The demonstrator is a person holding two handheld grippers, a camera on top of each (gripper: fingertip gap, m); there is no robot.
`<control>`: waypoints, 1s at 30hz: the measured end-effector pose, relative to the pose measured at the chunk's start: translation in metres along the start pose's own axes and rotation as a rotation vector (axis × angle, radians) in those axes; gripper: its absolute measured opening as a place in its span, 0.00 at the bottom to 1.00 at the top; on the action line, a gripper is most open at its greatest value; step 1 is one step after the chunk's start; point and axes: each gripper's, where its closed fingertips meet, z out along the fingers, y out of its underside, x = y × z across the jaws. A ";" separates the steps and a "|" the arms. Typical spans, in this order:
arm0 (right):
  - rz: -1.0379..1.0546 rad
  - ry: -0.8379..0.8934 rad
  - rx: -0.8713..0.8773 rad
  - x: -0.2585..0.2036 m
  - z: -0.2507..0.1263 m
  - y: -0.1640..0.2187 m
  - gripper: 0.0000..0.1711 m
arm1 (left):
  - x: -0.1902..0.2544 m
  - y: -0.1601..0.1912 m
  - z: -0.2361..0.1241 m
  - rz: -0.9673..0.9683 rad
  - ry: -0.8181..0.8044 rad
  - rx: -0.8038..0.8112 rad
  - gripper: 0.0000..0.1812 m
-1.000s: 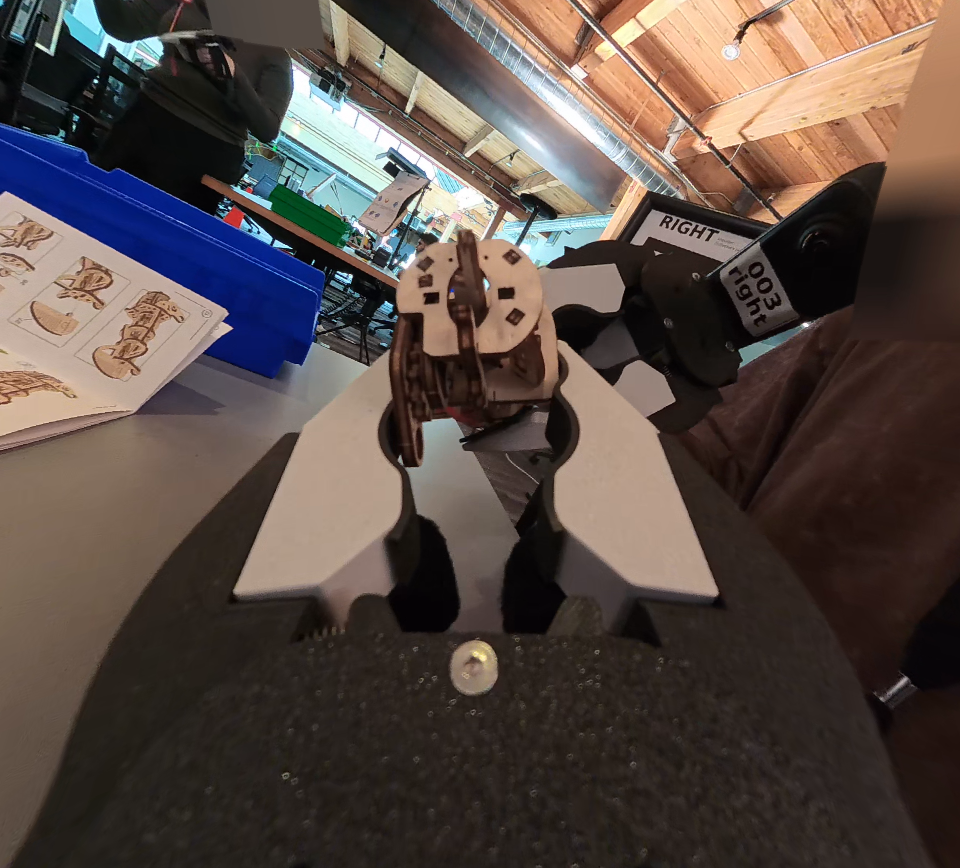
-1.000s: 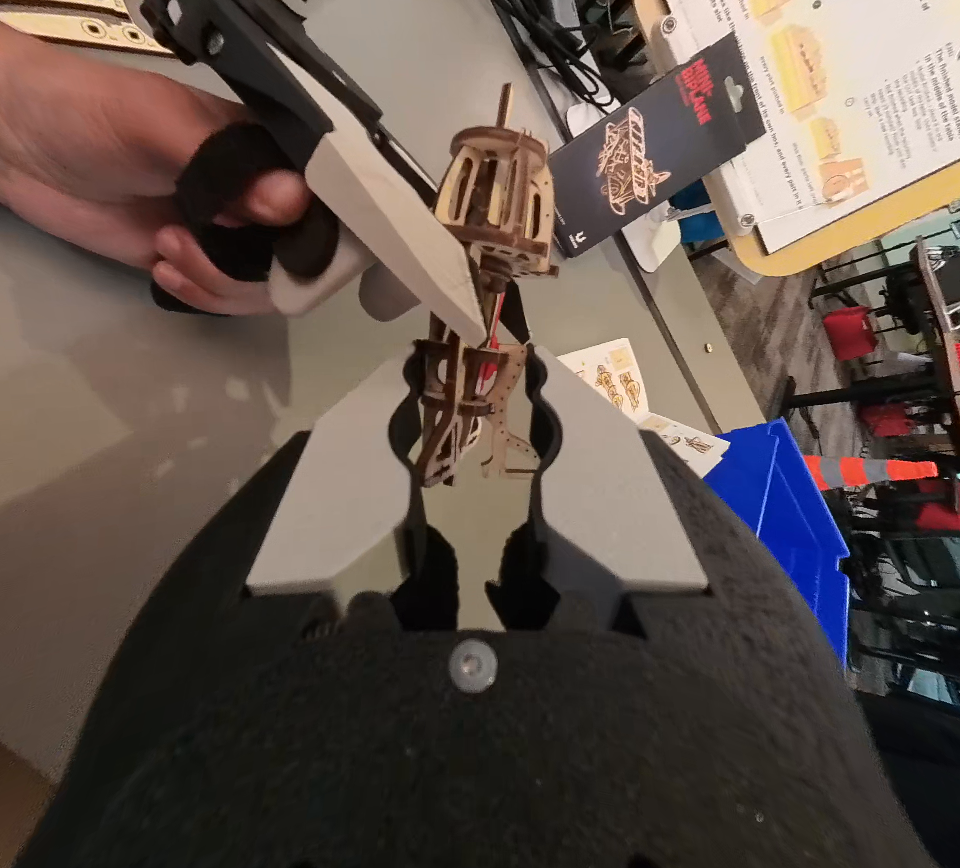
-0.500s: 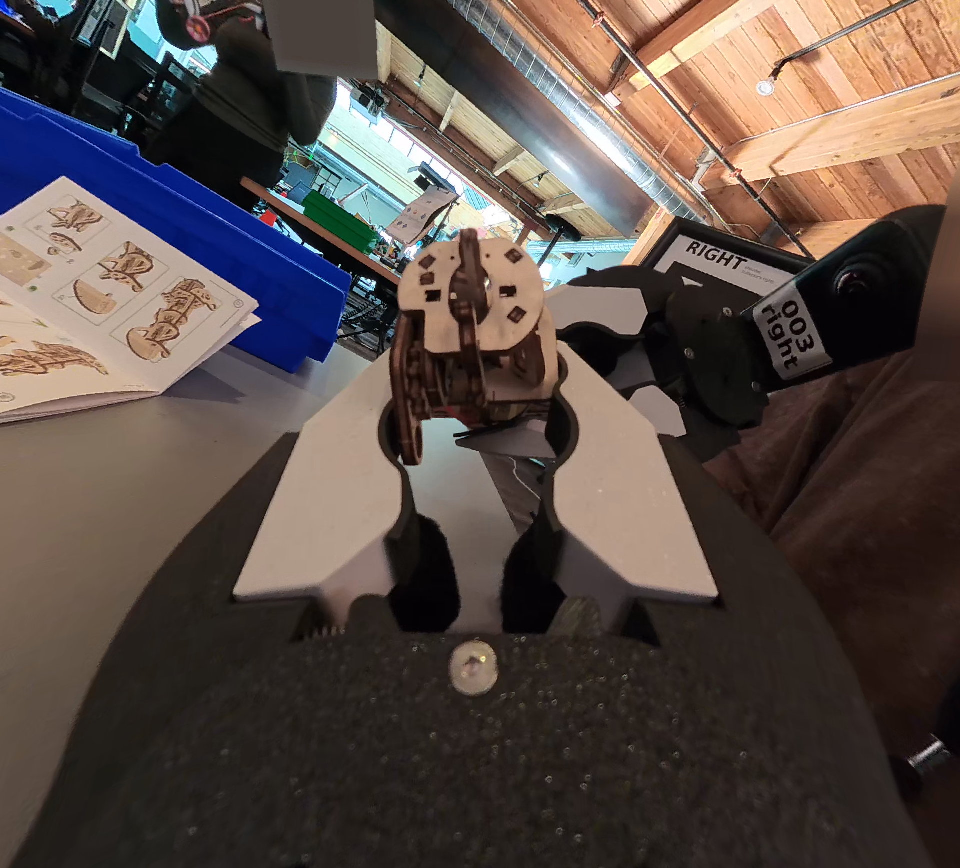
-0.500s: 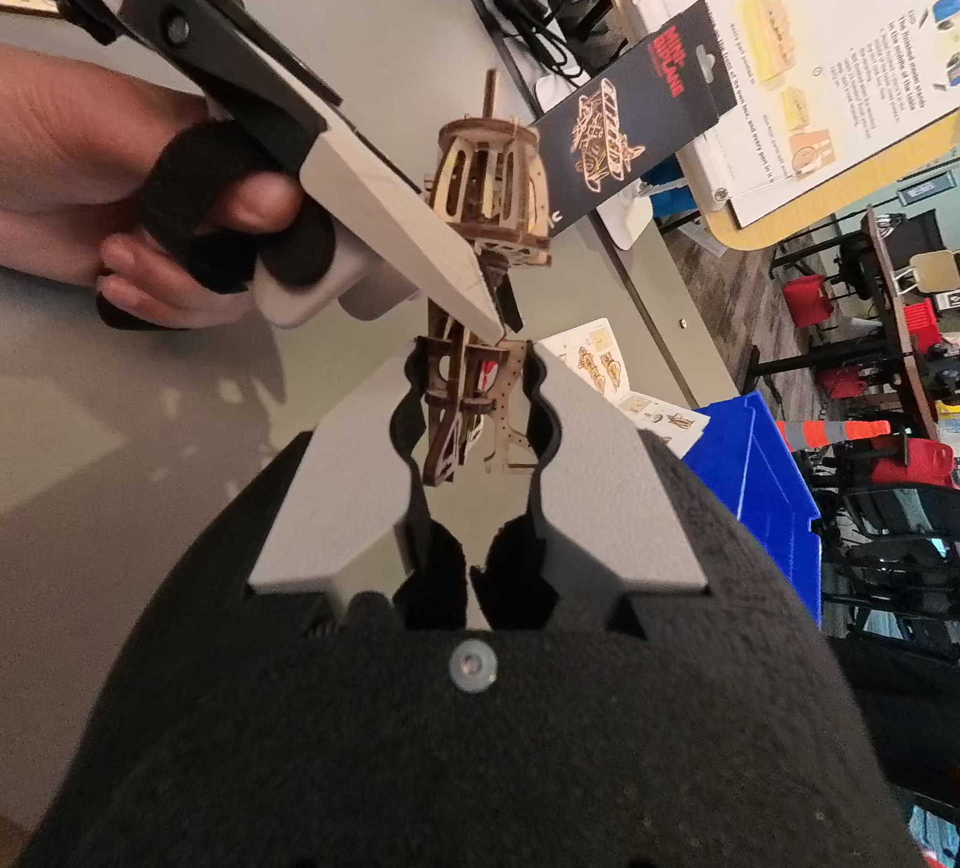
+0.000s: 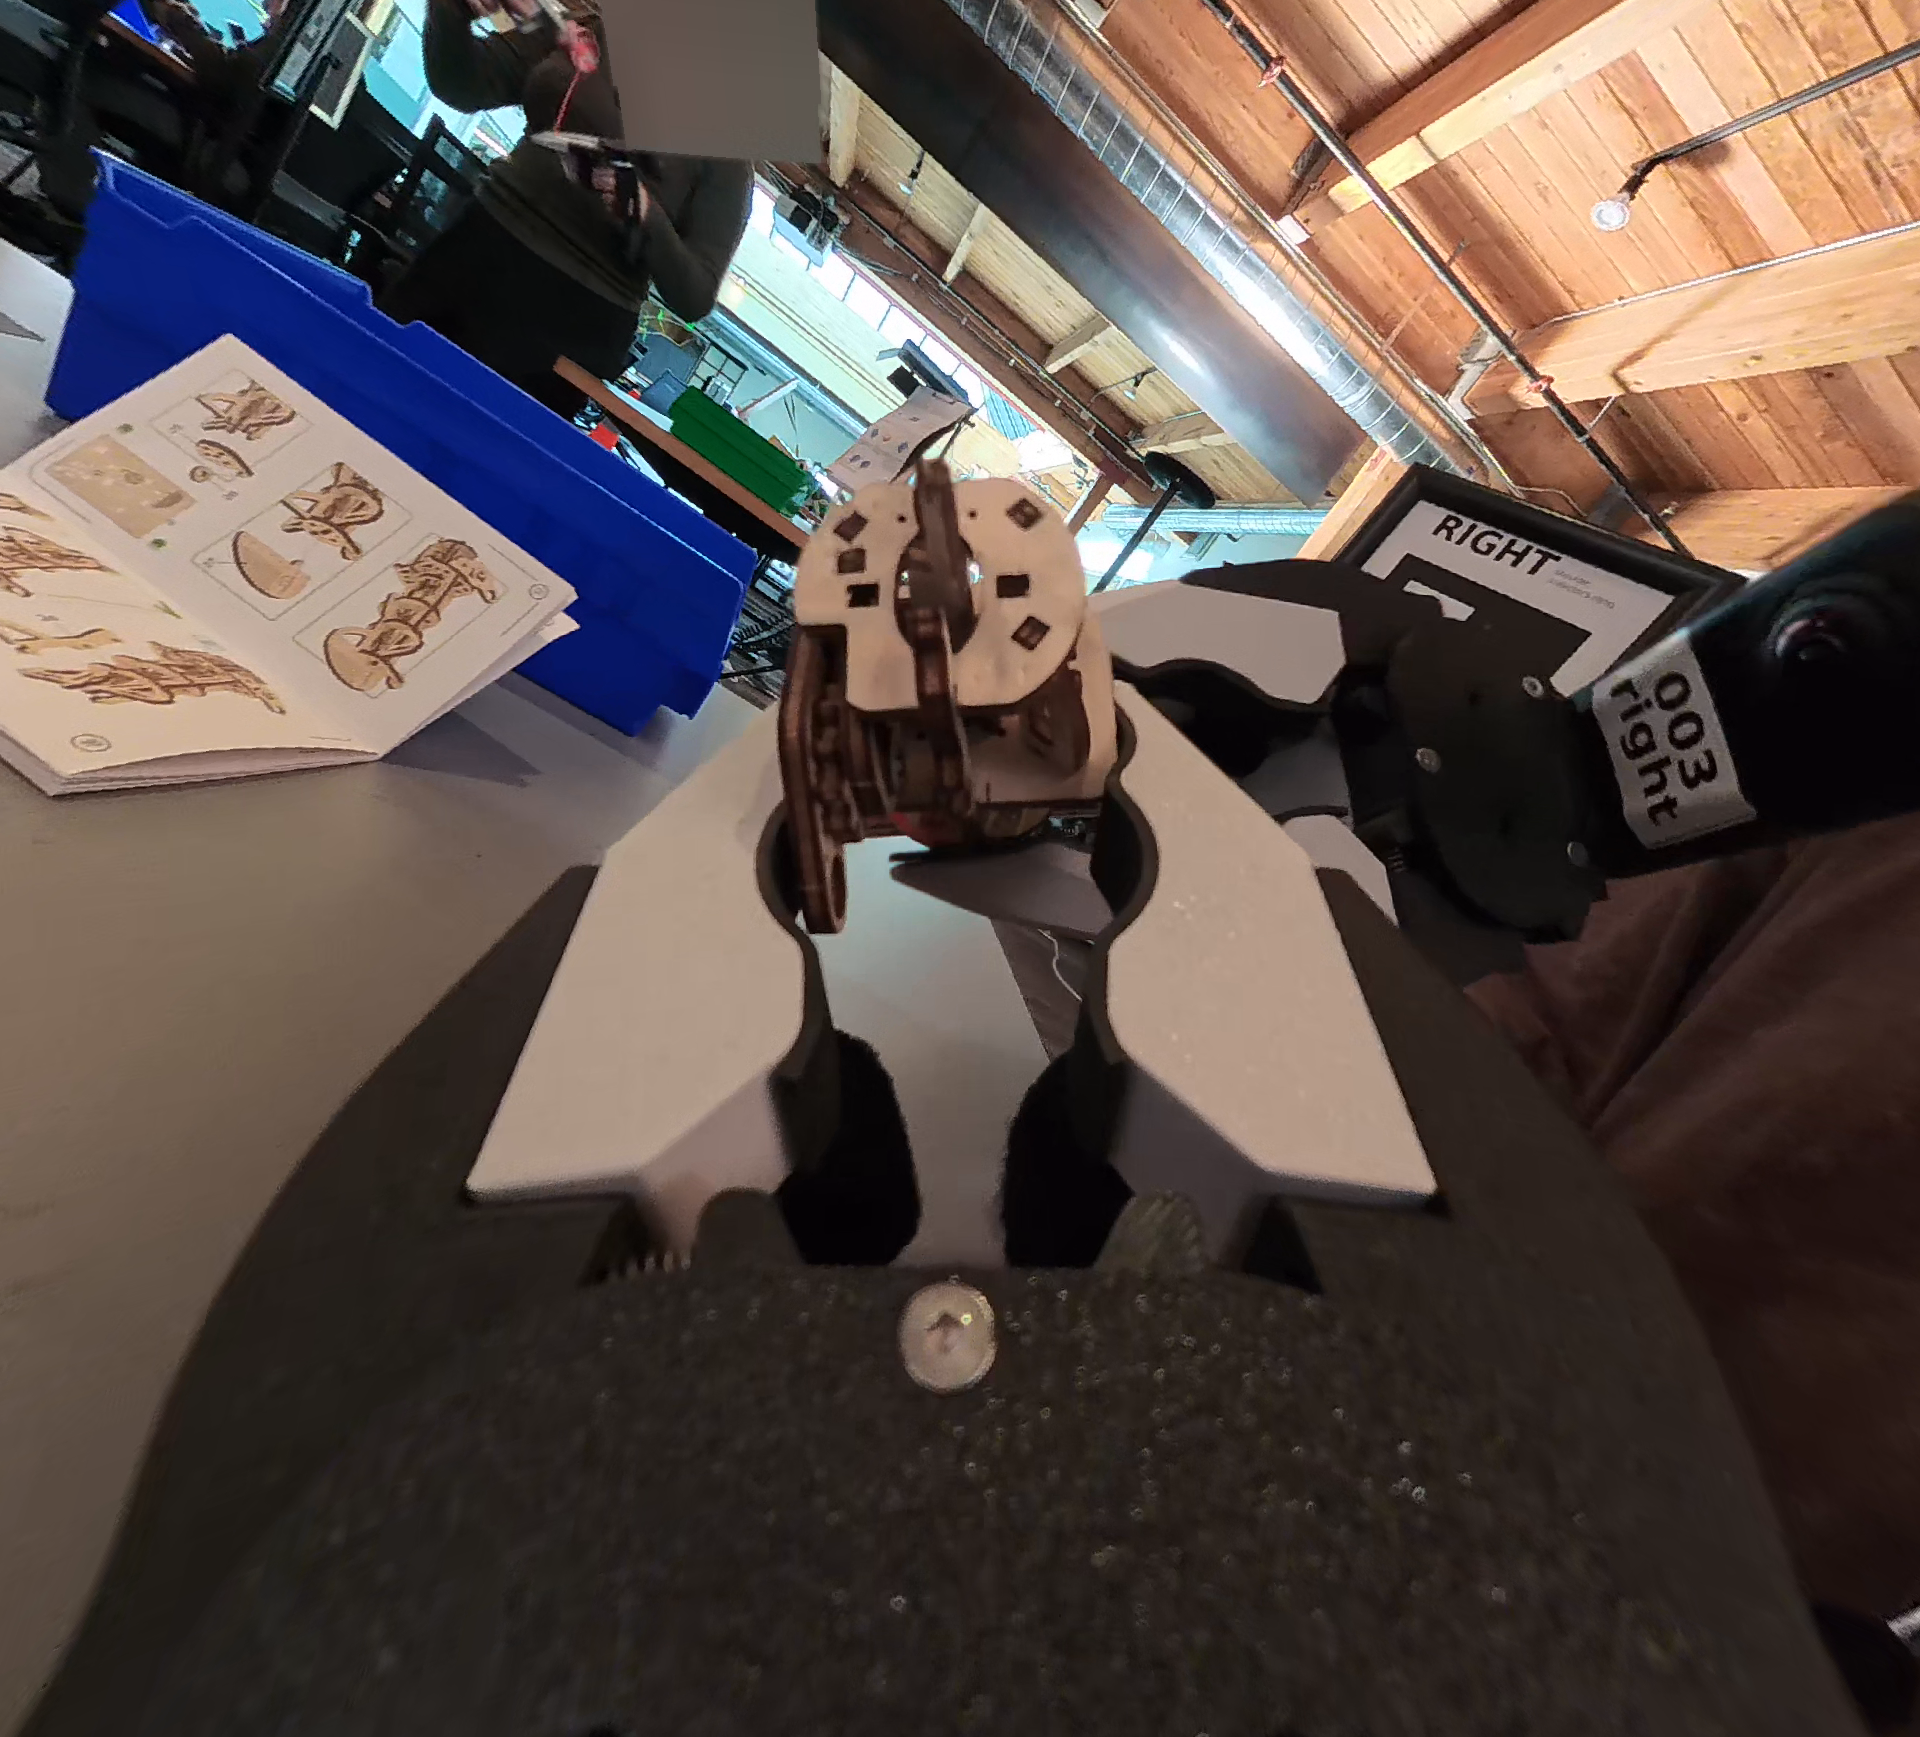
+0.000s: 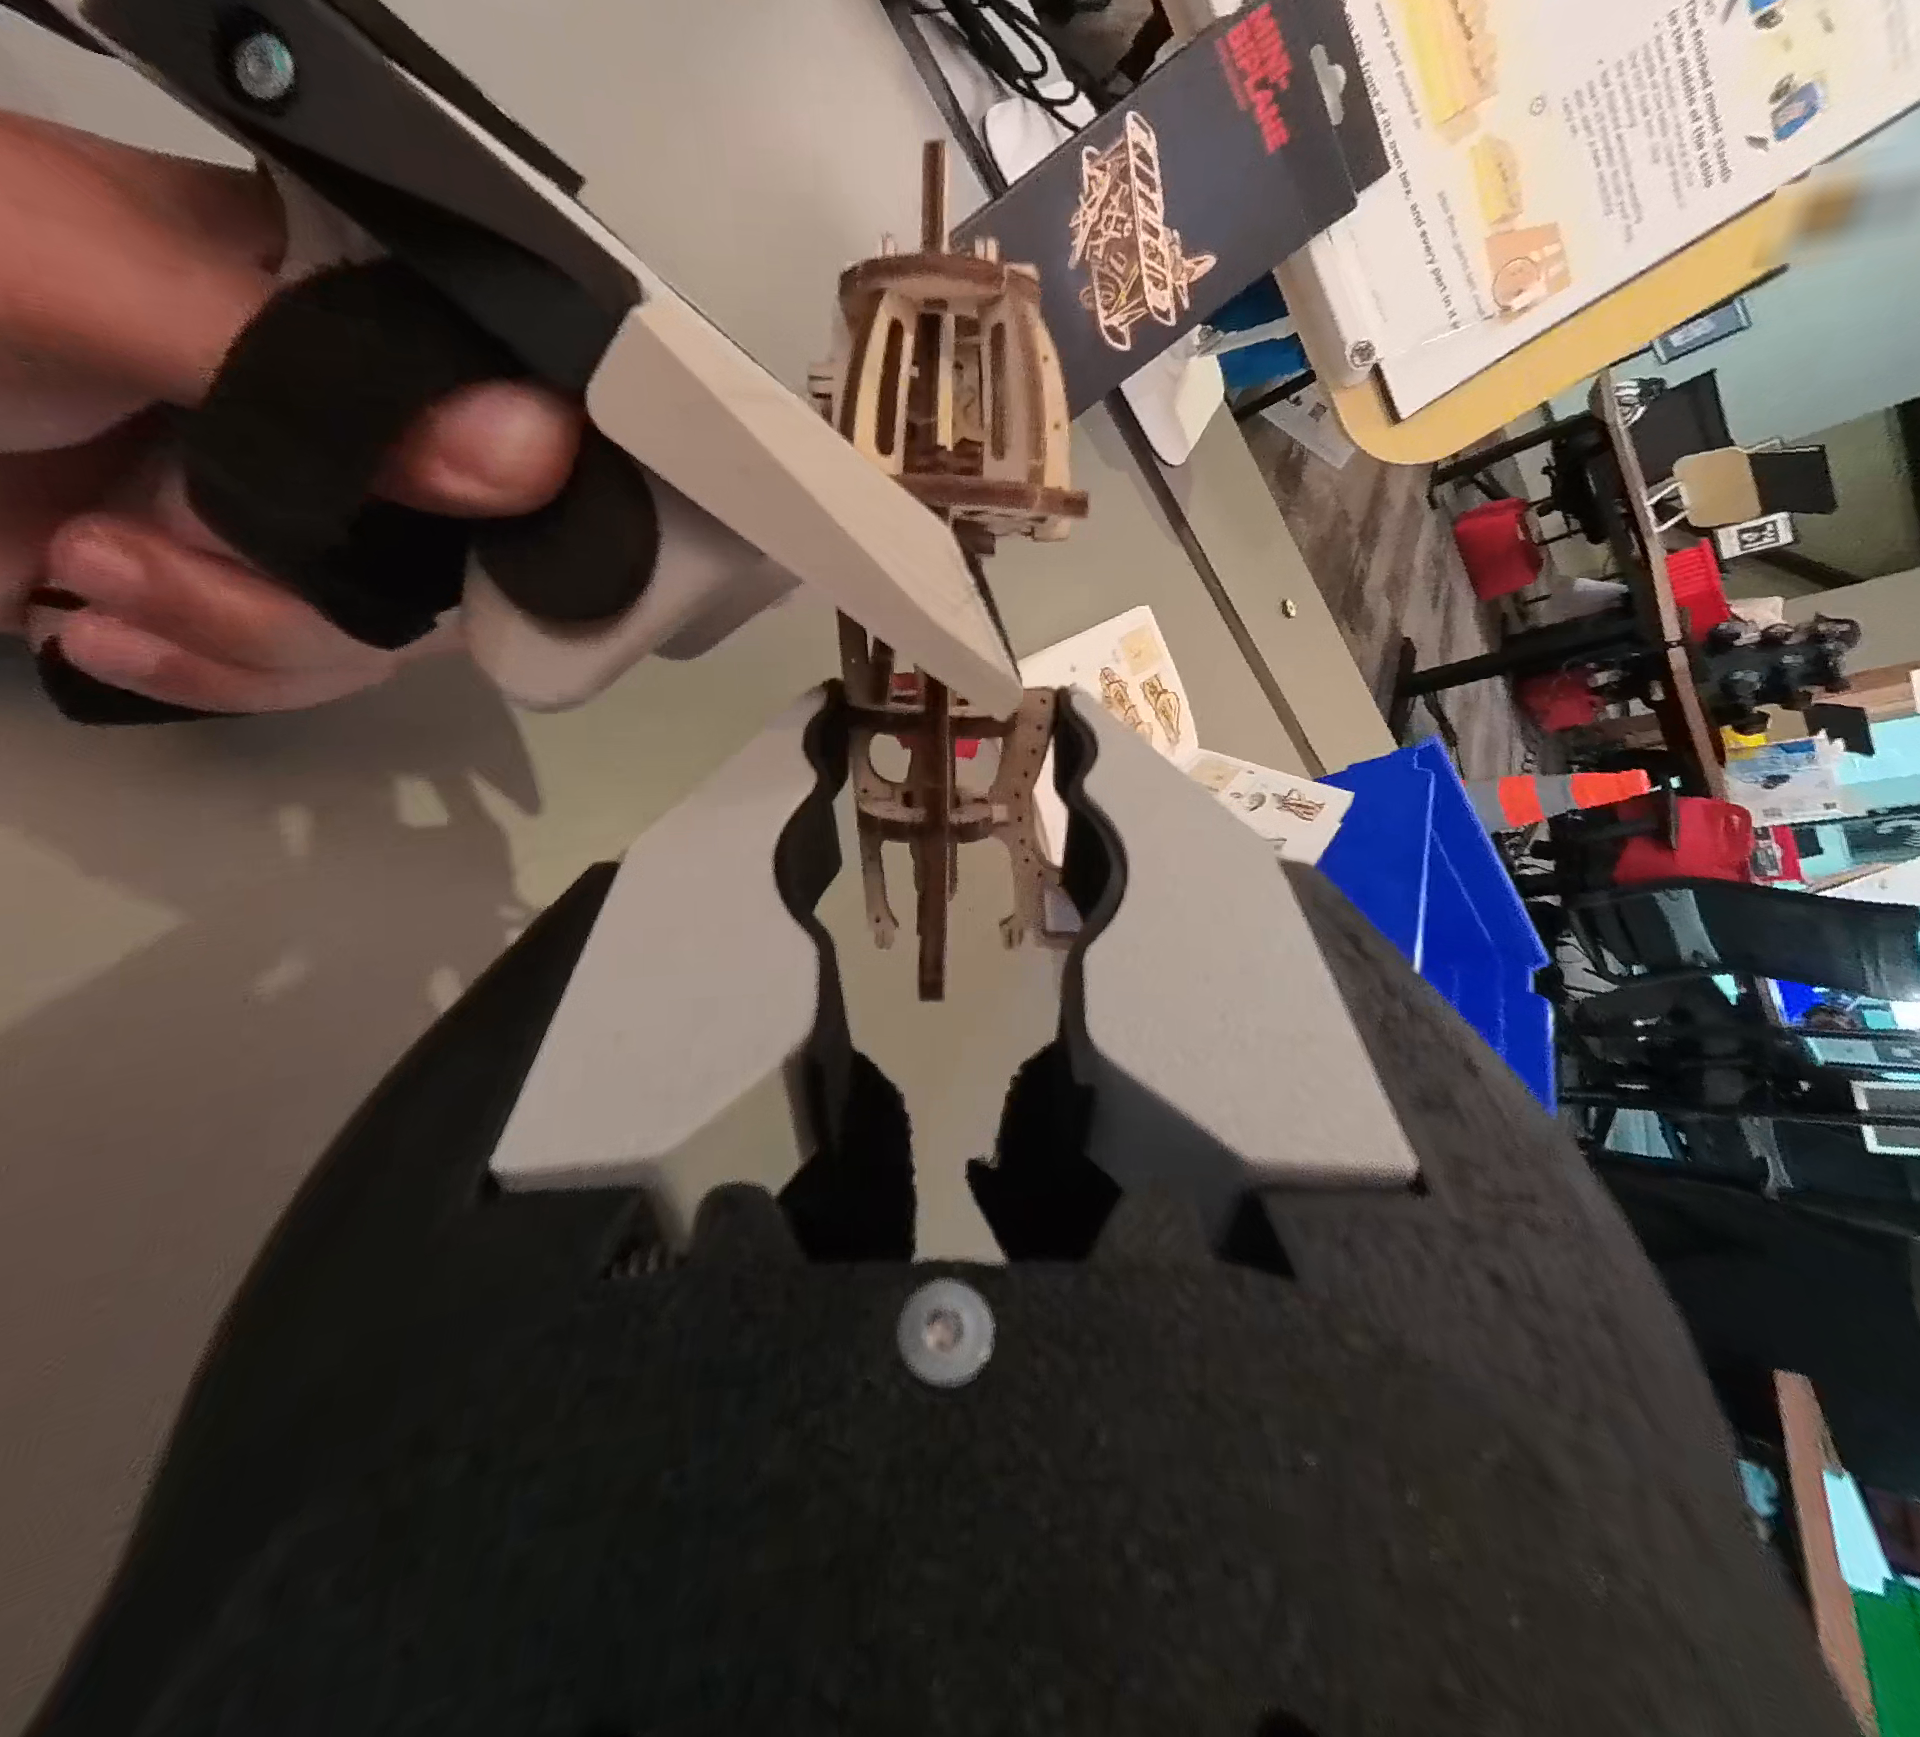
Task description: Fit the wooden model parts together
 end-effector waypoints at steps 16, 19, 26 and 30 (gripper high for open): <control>0.051 0.059 -0.084 -0.001 0.007 0.010 0.22 | -0.004 0.005 0.003 -0.027 -0.047 0.008 0.27; 0.038 0.055 -0.091 -0.001 0.006 0.011 0.22 | -0.004 0.006 0.003 -0.011 -0.064 0.006 0.27; 0.017 0.040 -0.095 -0.001 0.007 0.013 0.21 | -0.006 0.006 0.003 -0.007 -0.090 0.015 0.27; 0.010 0.014 -0.088 -0.002 0.008 0.014 0.21 | -0.006 0.007 0.004 -0.006 -0.098 0.015 0.27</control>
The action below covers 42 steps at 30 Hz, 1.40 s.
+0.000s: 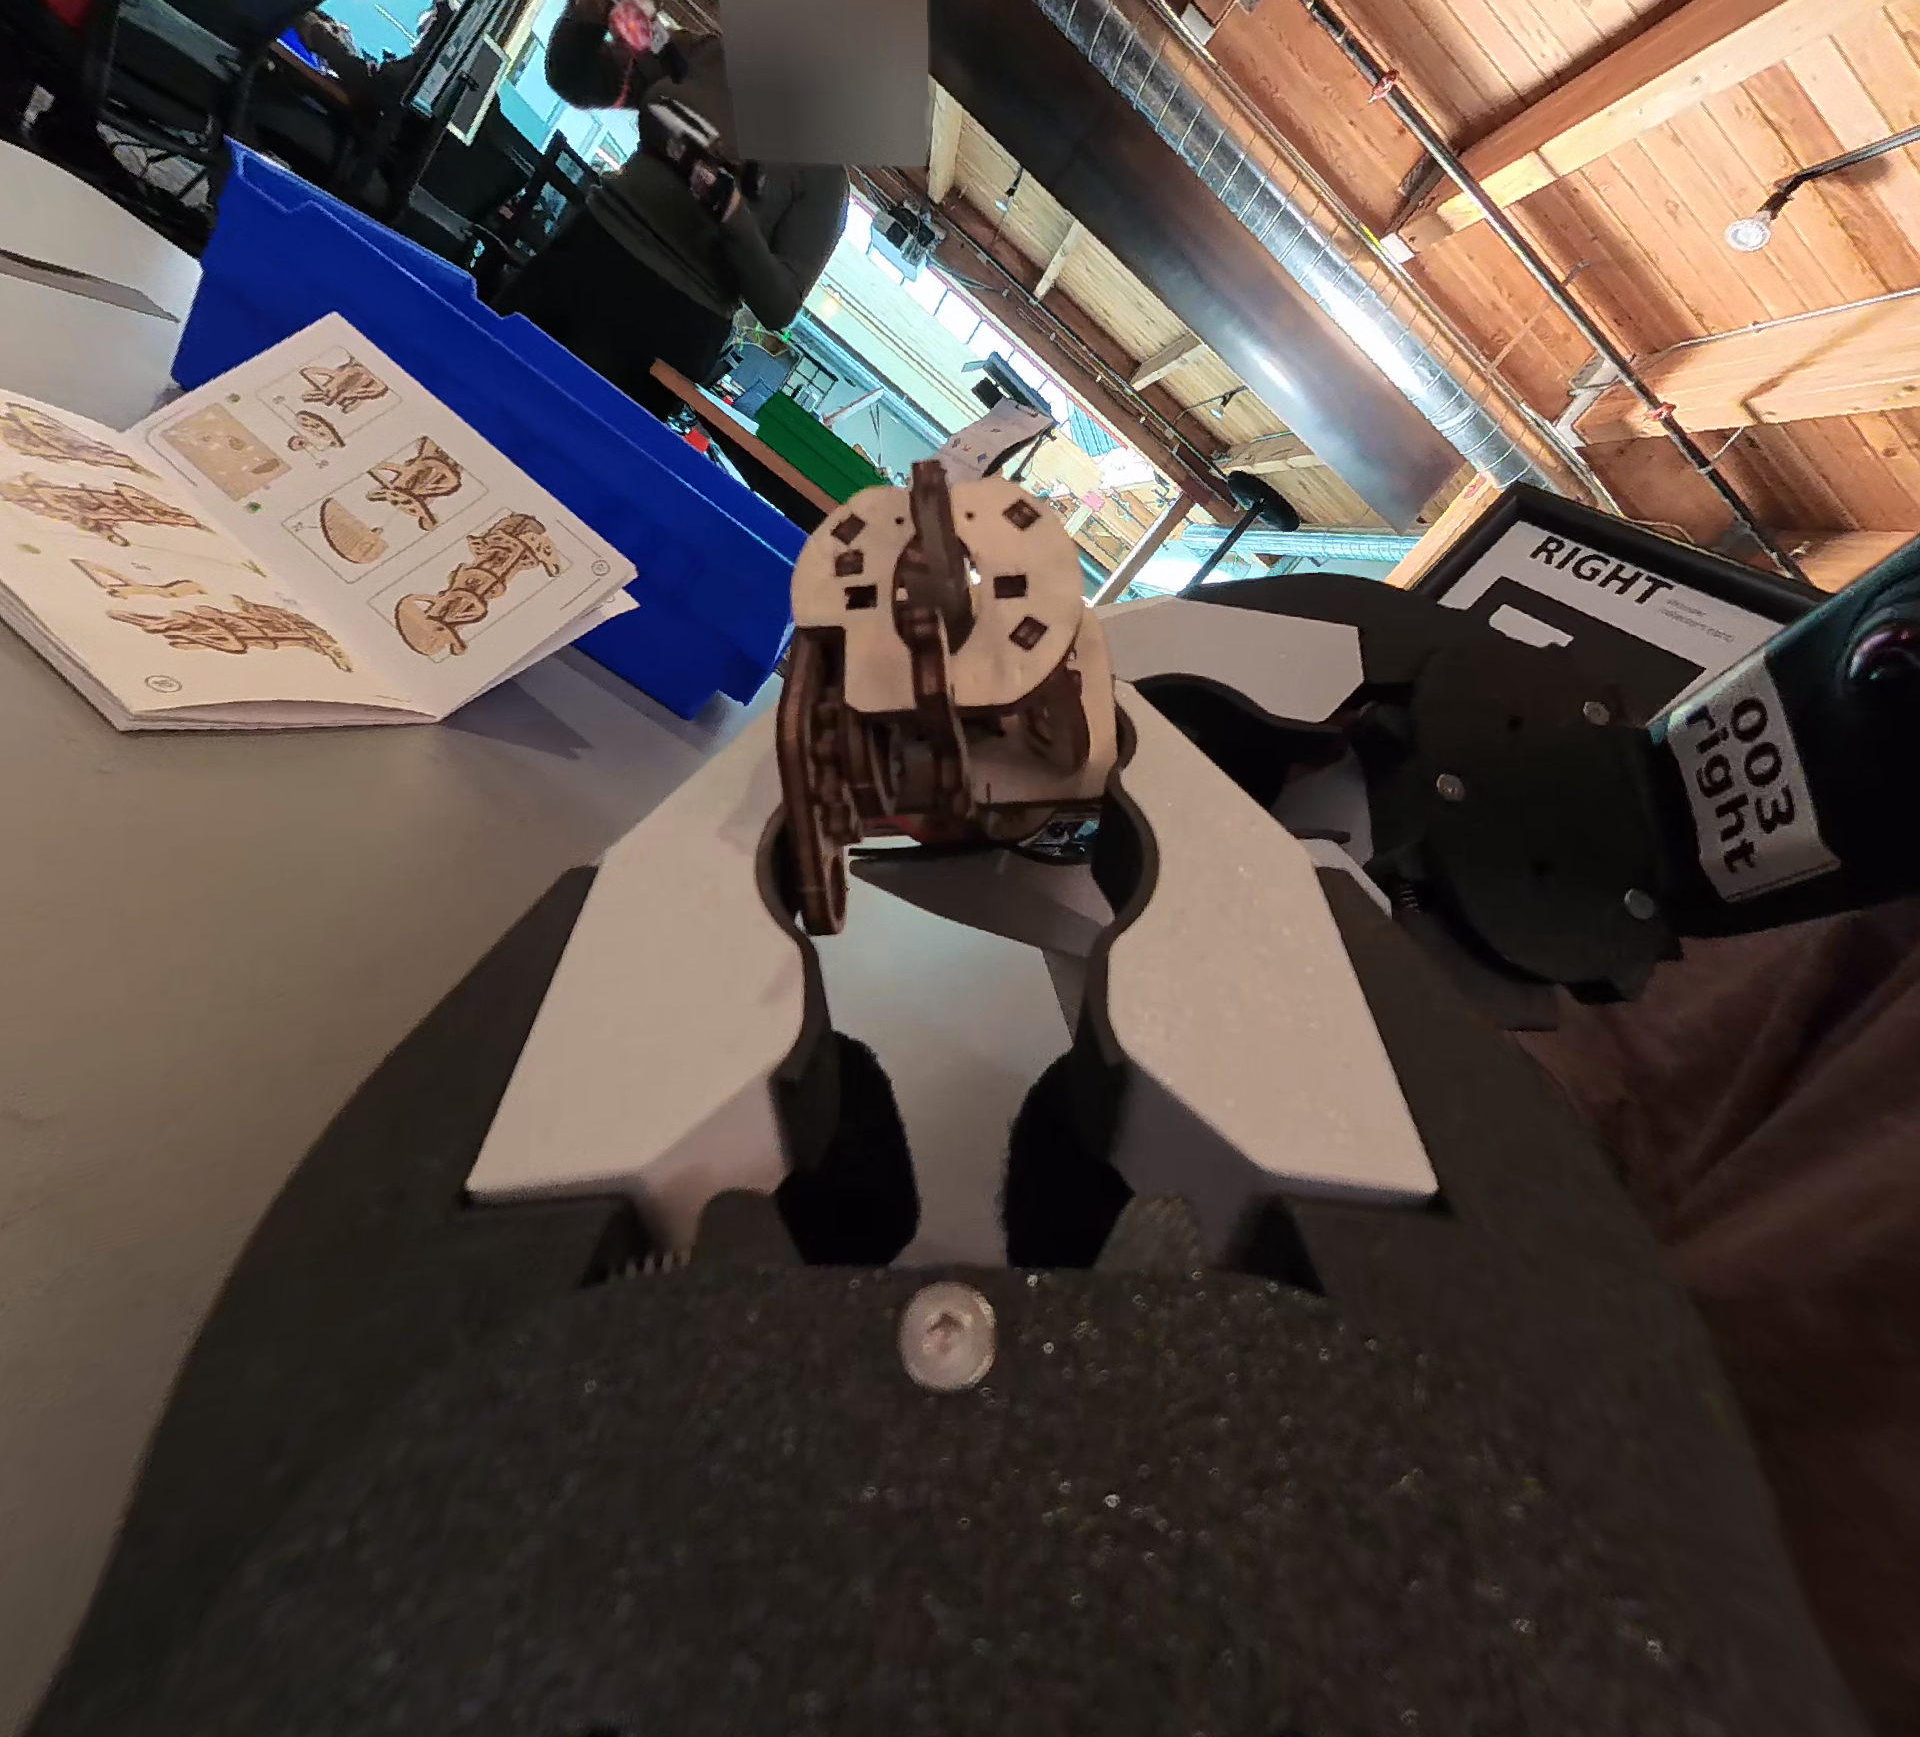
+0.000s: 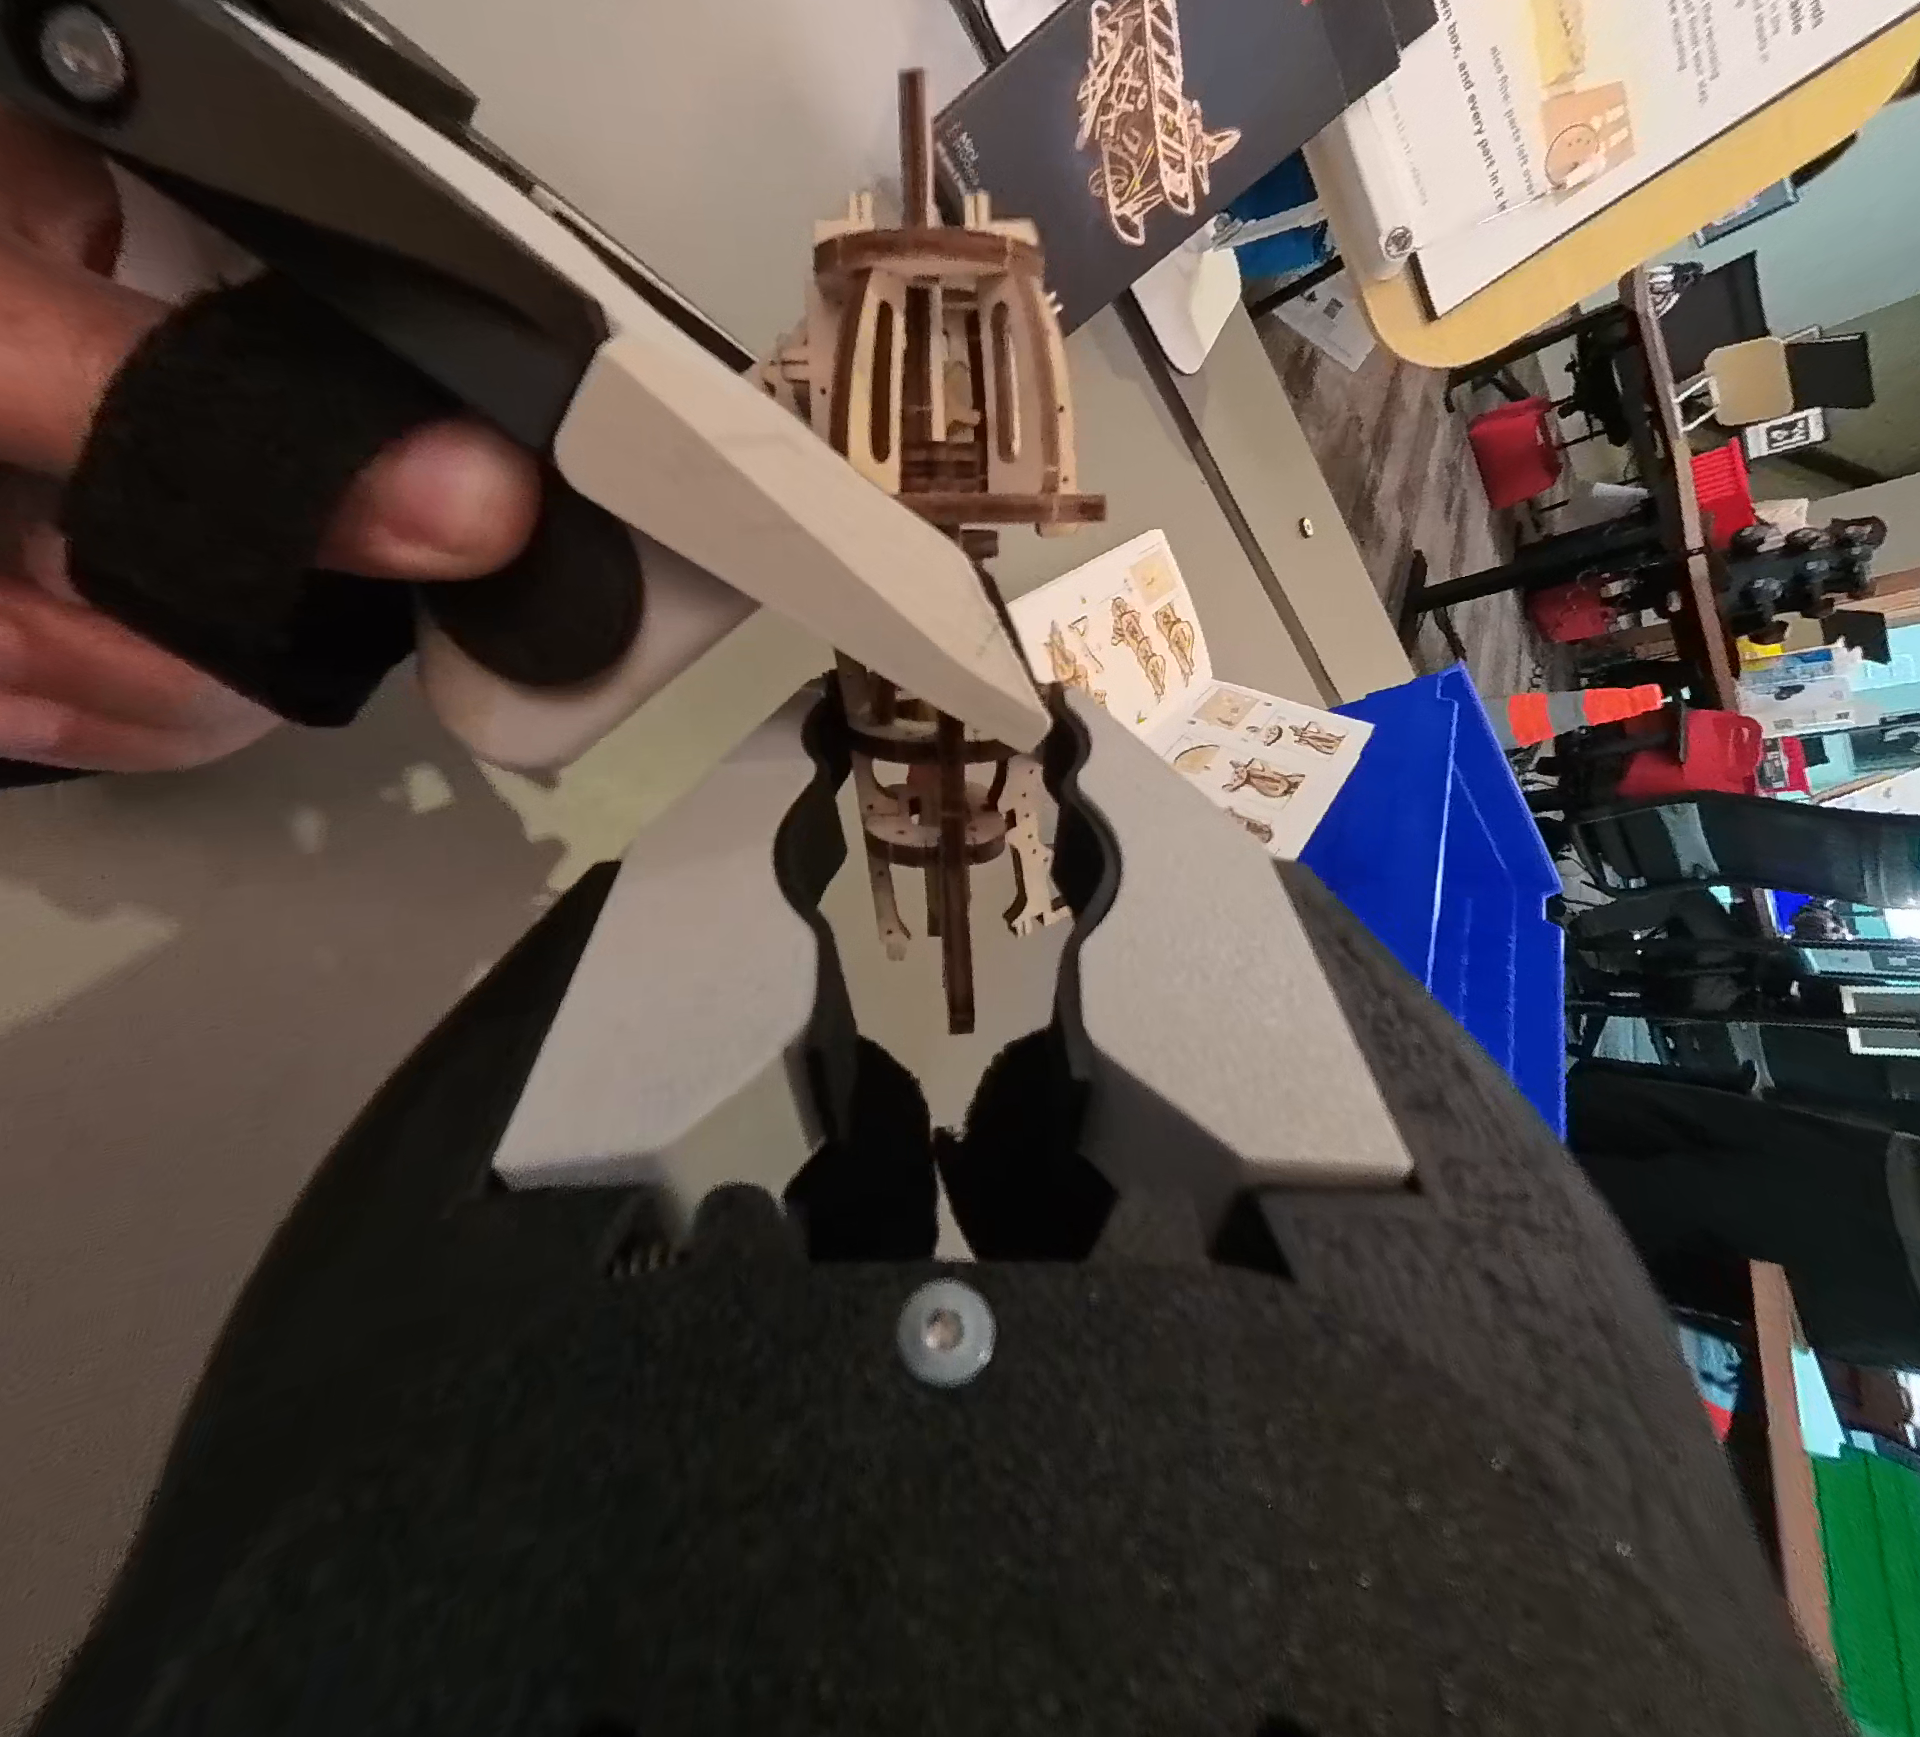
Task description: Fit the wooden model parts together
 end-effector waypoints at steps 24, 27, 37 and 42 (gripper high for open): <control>-0.030 0.042 0.046 0.002 -0.006 -0.004 0.21 | 0.004 -0.002 -0.002 -0.060 0.048 0.014 0.27; -0.055 0.034 0.045 0.002 -0.007 -0.004 0.21 | 0.005 -0.003 -0.002 -0.064 0.057 0.016 0.27; -0.092 -0.004 0.060 0.004 -0.004 0.003 0.21 | 0.009 0.010 0.001 -0.090 0.116 -0.097 0.31; -0.135 0.007 0.054 0.000 -0.004 0.001 0.21 | 0.007 0.016 0.002 -0.086 0.109 -0.128 0.29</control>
